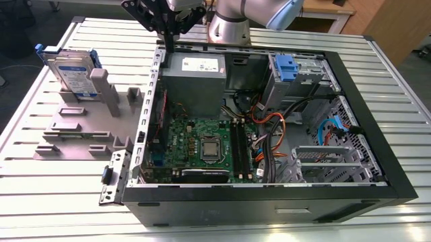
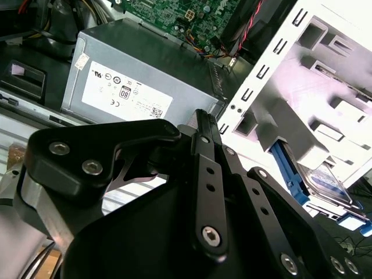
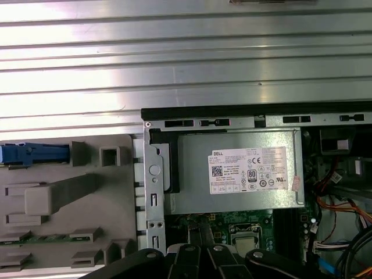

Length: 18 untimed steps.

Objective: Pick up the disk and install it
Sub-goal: 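Reach for the disk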

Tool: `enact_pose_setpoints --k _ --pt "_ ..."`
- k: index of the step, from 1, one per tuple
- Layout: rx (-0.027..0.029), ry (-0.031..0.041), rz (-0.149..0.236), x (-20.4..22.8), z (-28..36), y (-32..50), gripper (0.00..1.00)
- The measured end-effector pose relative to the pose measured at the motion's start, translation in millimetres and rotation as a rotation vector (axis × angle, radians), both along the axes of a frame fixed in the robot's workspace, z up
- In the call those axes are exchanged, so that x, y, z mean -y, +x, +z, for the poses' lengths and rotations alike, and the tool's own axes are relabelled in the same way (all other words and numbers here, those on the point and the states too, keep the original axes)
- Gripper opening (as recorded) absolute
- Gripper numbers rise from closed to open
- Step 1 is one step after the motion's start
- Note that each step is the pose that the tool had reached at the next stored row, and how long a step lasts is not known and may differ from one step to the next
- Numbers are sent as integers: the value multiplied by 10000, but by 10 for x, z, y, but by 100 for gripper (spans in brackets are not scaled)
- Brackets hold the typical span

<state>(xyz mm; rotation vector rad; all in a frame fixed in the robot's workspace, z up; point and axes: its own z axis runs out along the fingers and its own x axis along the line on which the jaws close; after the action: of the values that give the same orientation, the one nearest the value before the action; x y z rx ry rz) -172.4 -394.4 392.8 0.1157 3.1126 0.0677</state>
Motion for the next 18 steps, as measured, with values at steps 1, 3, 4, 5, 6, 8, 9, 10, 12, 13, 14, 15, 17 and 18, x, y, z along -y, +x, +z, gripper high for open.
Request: enact_pose_setpoints --k 1,3,4,5,6,8,9,10,12,13,14,15,17,18 --pt "0 0 1 0 0 0 11" --pt "0 0 1 0 0 0 11" --pt "1 0 1 0 0 -1 11" --pt "1 0 -1 -1 0 -7 11" --pt "0 0 -1 0 0 -11 11" --pt "0 1 1 0 0 -23 11" --pt "0 0 1 0 0 -31 11" --pt "0 0 1 -1 0 -45 11" --pt "1 1 0 -3 -1 -67 11" --pt "1 1 1 -5 -1 -79 11" --pt "0 0 0 -6 -1 -102 11" --pt "0 0 0 -8 0 -128 11" --pt "1 0 1 -13 -1 -169 11" --pt "0 0 1 -16 -1 -183 11"
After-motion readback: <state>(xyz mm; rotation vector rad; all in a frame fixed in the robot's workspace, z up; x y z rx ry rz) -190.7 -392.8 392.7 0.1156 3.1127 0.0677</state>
